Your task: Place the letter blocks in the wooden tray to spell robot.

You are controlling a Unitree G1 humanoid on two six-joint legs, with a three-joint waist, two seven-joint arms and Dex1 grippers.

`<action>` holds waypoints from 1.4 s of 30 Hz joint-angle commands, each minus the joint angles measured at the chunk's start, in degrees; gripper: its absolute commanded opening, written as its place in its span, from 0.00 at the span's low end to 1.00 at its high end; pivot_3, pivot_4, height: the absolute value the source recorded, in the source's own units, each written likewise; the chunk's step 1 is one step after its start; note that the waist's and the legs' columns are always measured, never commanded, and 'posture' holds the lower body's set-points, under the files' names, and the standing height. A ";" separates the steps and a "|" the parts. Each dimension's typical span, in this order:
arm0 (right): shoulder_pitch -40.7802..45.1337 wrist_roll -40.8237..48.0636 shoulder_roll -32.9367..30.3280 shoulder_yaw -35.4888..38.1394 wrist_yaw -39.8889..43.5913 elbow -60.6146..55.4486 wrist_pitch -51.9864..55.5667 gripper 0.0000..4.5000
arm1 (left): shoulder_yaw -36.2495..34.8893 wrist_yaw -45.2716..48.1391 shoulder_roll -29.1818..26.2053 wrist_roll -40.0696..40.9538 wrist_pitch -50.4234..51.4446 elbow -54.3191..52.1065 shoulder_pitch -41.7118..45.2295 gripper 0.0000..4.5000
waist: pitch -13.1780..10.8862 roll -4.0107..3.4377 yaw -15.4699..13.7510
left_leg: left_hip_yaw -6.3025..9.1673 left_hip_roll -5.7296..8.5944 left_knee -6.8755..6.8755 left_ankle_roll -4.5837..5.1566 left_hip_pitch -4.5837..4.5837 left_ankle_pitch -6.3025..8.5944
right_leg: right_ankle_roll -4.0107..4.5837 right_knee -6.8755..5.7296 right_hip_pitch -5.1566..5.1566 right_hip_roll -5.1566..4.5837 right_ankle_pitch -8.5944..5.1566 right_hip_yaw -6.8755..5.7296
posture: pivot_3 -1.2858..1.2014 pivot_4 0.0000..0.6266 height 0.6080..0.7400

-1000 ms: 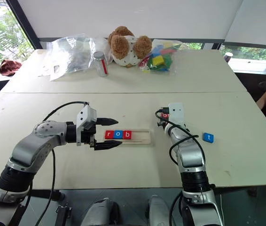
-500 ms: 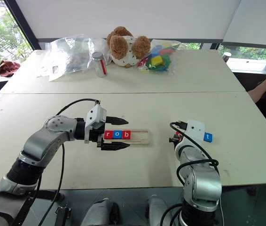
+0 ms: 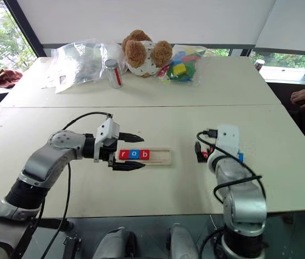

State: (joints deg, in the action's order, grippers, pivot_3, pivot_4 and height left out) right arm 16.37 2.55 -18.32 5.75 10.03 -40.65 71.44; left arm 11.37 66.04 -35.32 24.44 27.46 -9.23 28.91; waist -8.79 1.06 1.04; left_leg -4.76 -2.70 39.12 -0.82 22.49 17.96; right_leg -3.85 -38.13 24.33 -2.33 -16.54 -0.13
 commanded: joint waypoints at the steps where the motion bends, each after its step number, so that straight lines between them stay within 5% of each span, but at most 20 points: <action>1: 2.52 5.12 -13.76 -1.69 18.05 8.49 -14.93 0.98 | -3.05 1.50 -2.04 2.38 0.09 -3.71 -1.80 1.00 | -0.01 0.02 -0.02 | 0.00 0.02 -0.01 0.03 0.00 0.02 | 0.00 0.04 -0.02 0.00 0.00 -0.01 | 0.52 0.24 1.00; 9: 1.45 11.66 -29.94 -0.92 53.36 39.99 -53.13 0.98 | -6.01 1.48 -6.57 5.02 2.99 -8.87 -5.67 1.00 | -0.06 0.07 -0.39 | 0.01 -0.02 0.01 0.22 0.03 0.13 | -0.06 0.16 -0.10 0.00 -0.03 0.01 | 0.52 0.24 1.00; 15: 3.18 8.43 -31.12 -5.79 60.83 52.27 -65.08 0.98 | -7.32 -0.39 -7.57 5.51 4.72 -10.39 -7.07 1.00 | -0.06 0.05 -0.10 | -0.04 -0.06 0.06 0.21 -0.12 0.12 | -0.06 0.08 -0.22 -0.07 -0.02 0.02 | 0.52 0.24 1.00; 24: 6.30 5.75 -29.80 -7.95 61.35 63.52 -71.89 0.98 | -6.75 -1.72 -7.78 4.68 4.14 -10.08 -7.38 1.00 | -0.09 0.02 -0.32 | -0.06 -0.09 0.09 0.15 -0.11 0.08 | -0.06 0.06 -0.22 -0.13 -0.03 0.02 | 0.52 0.24 1.00; 31: 4.61 7.03 -29.29 -7.77 61.91 62.24 -71.80 0.25 | -6.26 -0.98 -7.79 3.66 2.79 -8.30 -7.15 1.00 | -0.08 0.01 -0.34 | -0.07 -0.09 0.10 0.11 -0.12 0.06 | -0.06 0.05 -0.23 -0.15 -0.02 0.02 | 0.52 0.24 1.00; 42: 15.11 5.48 -21.59 -16.05 58.03 44.80 -57.19 0.25 | -9.35 1.15 -13.45 0.87 0.03 -0.31 -7.31 1.00 | -0.13 -0.06 -0.11 | -0.11 -0.16 0.09 0.05 -0.14 0.03 | -0.06 -0.14 -0.06 -0.08 -0.02 0.00 | 0.52 0.24 1.00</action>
State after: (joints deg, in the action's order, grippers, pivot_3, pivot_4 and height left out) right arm 29.86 9.34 -40.41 -9.43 69.38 5.85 13.36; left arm 4.06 66.55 -47.63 25.15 28.15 -8.84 21.19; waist -8.92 0.99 0.93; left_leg -4.87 -2.85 39.20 -0.77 22.35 17.99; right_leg -3.90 -38.26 24.27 -2.42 -16.56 -0.14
